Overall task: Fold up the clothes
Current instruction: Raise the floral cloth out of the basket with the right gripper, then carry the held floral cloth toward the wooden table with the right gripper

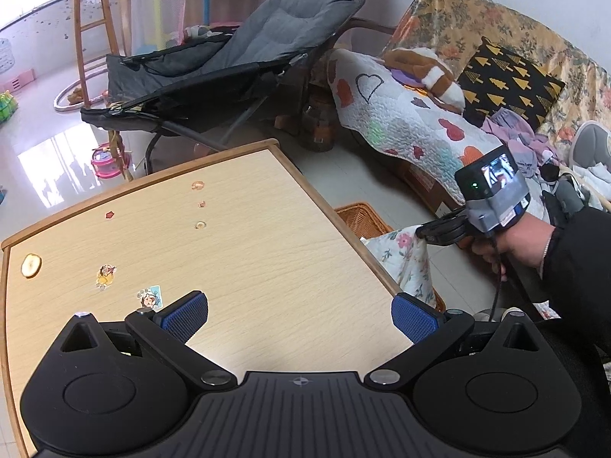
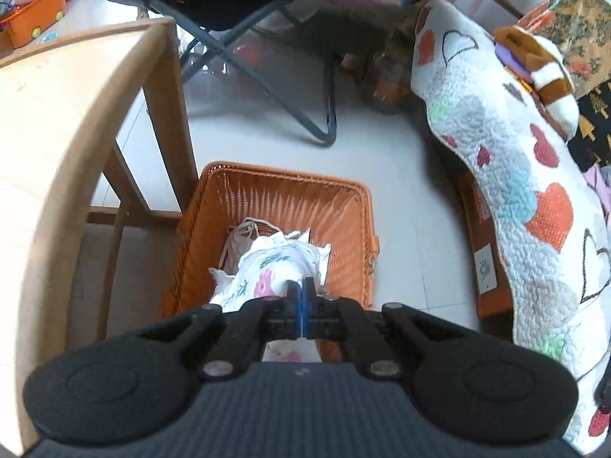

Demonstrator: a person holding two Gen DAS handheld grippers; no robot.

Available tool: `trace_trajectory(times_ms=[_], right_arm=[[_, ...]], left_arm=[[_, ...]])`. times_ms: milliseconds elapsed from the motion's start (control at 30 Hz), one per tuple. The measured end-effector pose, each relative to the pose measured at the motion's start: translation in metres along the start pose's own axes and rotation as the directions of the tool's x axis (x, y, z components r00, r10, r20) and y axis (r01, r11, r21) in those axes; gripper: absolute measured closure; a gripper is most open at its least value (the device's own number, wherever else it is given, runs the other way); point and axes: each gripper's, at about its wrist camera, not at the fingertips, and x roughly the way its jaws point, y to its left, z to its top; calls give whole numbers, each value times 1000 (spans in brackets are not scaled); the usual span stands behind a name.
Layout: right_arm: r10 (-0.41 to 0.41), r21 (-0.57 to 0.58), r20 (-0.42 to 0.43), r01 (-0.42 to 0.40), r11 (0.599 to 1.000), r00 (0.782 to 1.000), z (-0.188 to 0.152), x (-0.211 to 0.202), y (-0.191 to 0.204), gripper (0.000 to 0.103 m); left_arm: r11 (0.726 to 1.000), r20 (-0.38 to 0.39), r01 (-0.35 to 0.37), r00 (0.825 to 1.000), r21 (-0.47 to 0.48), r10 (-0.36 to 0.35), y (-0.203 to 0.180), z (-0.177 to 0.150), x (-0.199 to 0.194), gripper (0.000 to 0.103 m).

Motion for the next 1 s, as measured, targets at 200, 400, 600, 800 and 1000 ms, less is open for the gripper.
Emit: trace_trajectory(times_ms=[200,400,600,800,1000], right_arm=[[-8,11,26,7,1000,1000,-1,-16,-2,102],[-19,32,62,17,999,998,-1,-35,-8,102],[-28,32,96,25,999,995,2,-52,-12,102],[-30,33,127,26,999,991,6,-68,-12,102],[-25,32,180,20,999,983,14,-95,-10,102]], left_arm=[[1000,2,-3,1000,-6,3,2,-2,-5,0],[1000,5,-4,1000,-8,4,3,-2,-8,0],[1000,10,-4,1000,-10,5,3,-3,-11,0],[1000,13,-6,1000,-11,6,5,-5,-15,0],[1000,16,-11,1000,-16,11,8,-6,-19,0]])
